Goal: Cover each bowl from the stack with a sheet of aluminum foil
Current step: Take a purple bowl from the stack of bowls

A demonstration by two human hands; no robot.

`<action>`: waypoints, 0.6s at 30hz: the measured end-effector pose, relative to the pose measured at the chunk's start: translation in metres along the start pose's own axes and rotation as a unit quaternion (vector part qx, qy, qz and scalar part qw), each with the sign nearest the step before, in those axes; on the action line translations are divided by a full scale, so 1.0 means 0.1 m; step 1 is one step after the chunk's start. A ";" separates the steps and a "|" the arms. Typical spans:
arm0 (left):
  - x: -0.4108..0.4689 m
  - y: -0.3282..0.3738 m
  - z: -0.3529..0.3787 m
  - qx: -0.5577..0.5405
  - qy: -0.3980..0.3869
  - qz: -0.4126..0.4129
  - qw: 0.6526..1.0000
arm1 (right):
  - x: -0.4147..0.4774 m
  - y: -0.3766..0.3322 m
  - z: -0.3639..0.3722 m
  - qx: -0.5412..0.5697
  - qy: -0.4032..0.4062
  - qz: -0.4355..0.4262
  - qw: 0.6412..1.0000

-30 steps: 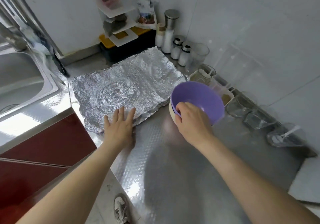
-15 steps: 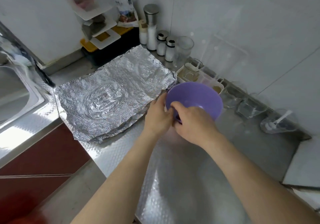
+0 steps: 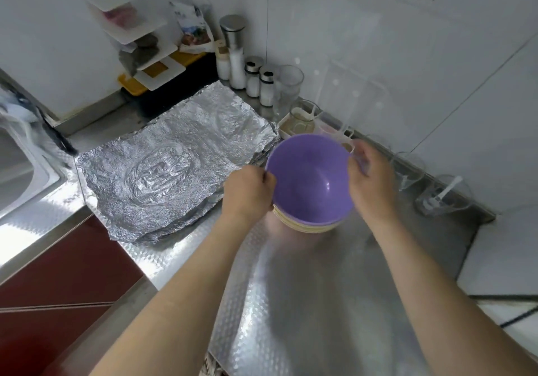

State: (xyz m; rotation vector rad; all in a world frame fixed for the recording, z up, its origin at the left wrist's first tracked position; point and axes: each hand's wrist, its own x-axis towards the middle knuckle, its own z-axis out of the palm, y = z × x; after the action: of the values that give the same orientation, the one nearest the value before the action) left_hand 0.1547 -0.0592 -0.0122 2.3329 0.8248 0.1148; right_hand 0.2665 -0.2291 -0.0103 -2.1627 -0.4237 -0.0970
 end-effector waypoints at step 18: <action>-0.21 -0.60 -0.27 -0.334 0.086 -0.175 0.922 | -0.07 0.22 0.04 -0.126 -0.160 0.196 0.959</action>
State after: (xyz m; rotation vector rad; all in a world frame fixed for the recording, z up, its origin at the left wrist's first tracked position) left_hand 0.0982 -0.0215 -0.0253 1.5286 1.0741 0.3862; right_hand 0.2670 -0.2397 -0.0309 -2.4816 -0.1599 0.4492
